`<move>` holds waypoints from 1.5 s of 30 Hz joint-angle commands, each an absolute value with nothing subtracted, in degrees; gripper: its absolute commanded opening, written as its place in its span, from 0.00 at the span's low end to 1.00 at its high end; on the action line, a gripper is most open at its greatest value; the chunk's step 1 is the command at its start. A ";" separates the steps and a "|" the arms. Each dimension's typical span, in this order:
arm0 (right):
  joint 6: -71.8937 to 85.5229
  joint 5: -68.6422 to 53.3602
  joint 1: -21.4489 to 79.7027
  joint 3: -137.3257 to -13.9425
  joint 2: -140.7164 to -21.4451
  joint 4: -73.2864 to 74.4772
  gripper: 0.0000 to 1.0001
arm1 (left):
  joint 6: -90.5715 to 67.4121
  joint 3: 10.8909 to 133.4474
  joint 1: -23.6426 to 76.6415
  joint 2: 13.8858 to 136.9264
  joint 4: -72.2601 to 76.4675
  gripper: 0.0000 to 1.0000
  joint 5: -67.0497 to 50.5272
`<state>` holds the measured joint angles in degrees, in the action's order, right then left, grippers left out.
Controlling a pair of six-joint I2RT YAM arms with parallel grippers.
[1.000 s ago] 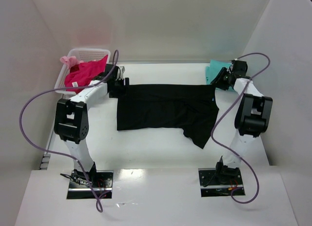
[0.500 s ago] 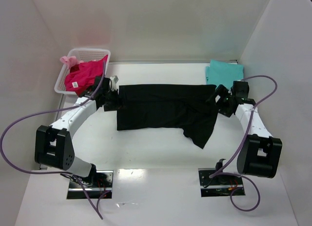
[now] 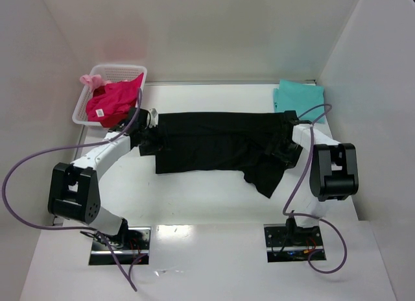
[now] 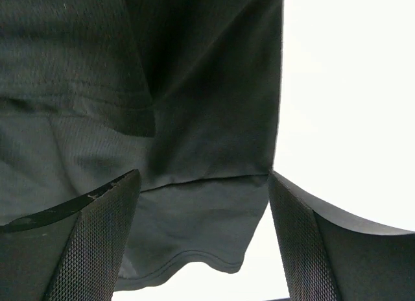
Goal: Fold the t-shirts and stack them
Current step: Fold the flattened tshirt in 1/3 of the way
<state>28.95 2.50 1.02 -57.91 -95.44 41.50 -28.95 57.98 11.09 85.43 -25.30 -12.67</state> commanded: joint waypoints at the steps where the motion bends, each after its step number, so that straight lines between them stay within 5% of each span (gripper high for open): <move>1: 28.83 11.15 3.68 -63.63 -96.50 47.55 0.84 | -29.53 60.02 11.25 87.45 -23.91 0.89 -12.22; 6: 29.36 12.30 3.69 -64.16 -97.03 48.69 0.84 | -28.30 61.34 11.25 90.26 -23.91 0.89 -12.74; 12: 29.36 10.38 3.69 -63.11 -100.02 47.46 0.68 | -27.77 61.87 11.25 91.49 -23.91 0.89 -13.44; 16: 29.36 10.37 3.69 -63.11 -100.54 46.93 0.46 | -27.25 61.87 11.25 91.49 -24.52 0.89 -14.50; 18: 29.36 11.77 4.31 -63.63 -101.43 47.46 0.25 | -27.25 62.40 11.25 92.02 -24.52 0.89 -15.29; 24: 29.88 16.16 4.92 -66.62 -103.36 52.03 0.14 | -27.25 62.40 11.25 92.55 -23.91 0.89 -16.00; 30: 30.40 18.62 4.92 -68.37 -103.88 54.92 0.17 | -26.72 62.93 11.25 93.69 -24.43 0.89 -15.38; 31: 30.41 18.63 4.92 -68.38 -103.89 54.93 0.21 | -26.20 63.80 11.25 94.21 -24.43 0.89 -14.60; 33: 30.41 18.63 4.92 -68.38 -103.28 55.45 0.44 | -26.19 64.34 11.25 94.91 -24.96 0.89 -13.80; 37: 30.94 15.48 4.92 -67.68 -99.33 54.93 0.62 | -25.05 65.57 11.25 96.42 -24.96 0.86 -13.79; 45: 33.05 2.39 4.92 -64.78 -88.87 47.56 0.69 | -23.82 68.01 16.34 100.63 -26.62 0.78 -7.58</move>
